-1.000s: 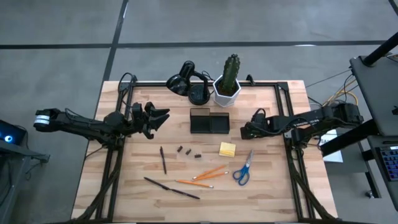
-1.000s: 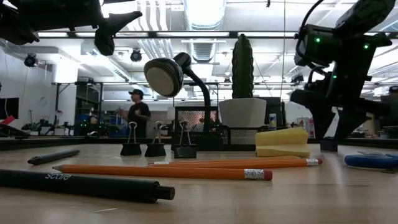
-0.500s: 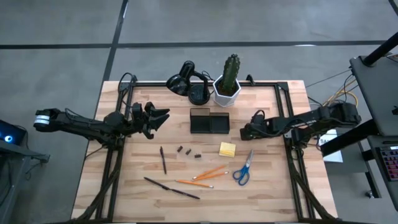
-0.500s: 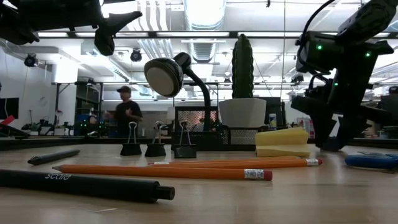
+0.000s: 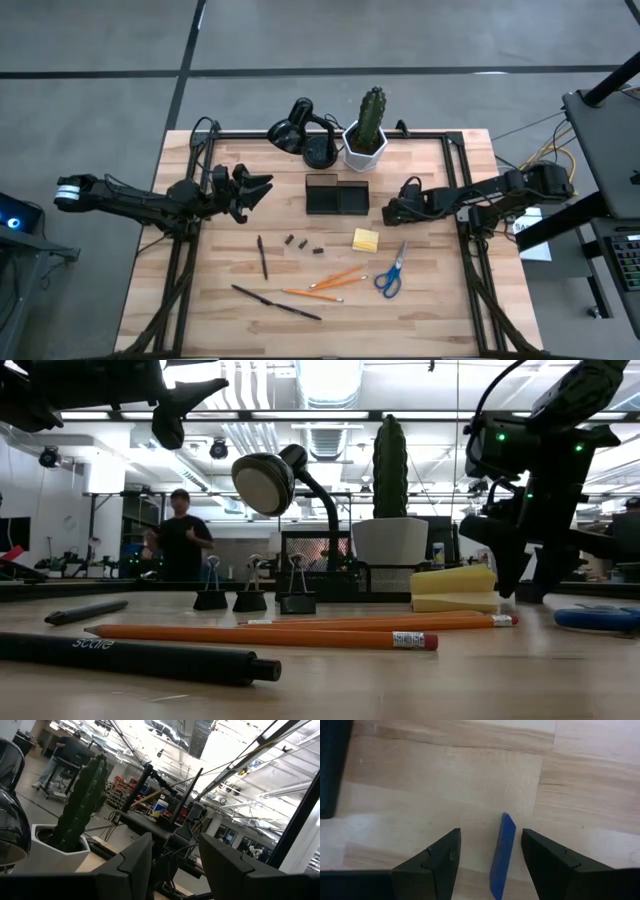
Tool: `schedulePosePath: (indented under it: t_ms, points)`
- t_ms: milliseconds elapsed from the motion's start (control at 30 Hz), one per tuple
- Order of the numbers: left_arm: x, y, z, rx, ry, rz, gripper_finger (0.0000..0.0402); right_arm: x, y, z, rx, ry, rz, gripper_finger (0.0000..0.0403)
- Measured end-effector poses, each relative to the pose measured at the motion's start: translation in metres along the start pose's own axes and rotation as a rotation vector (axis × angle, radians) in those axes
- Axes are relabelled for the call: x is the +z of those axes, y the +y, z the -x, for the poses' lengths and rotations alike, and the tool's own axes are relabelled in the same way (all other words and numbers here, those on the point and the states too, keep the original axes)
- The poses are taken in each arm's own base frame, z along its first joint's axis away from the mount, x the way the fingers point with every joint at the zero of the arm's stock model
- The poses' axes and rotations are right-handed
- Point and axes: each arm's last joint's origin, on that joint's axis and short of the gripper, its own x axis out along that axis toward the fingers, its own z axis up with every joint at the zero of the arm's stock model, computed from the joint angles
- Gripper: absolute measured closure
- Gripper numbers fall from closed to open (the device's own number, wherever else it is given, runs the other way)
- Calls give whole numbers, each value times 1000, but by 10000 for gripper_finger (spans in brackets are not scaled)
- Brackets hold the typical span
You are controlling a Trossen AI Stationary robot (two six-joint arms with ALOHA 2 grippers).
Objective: Pick and place office supplies into organizer
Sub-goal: Put the blue eraser into the black desk organizer
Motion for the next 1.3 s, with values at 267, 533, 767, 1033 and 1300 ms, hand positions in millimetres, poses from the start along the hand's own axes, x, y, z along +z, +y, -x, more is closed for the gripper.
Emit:
schedulePosePath:
  t_ms: [267,533,767,1033,1300]
  points:
    - [0,0,0,0,0,0,253,0,-1,0,-9,-2,1,242]
    - [0,0,0,0,0,0,253,0,-1,0,-9,-1,-7,287]
    - [0,0,0,0,1,0,253,0,-1,0,-9,2,-6,329]
    - [0,0,0,0,1,0,253,0,-1,0,-7,9,-7,378]
    - [0,0,0,0,1,0,253,-1,-1,0,-2,25,-10,386]
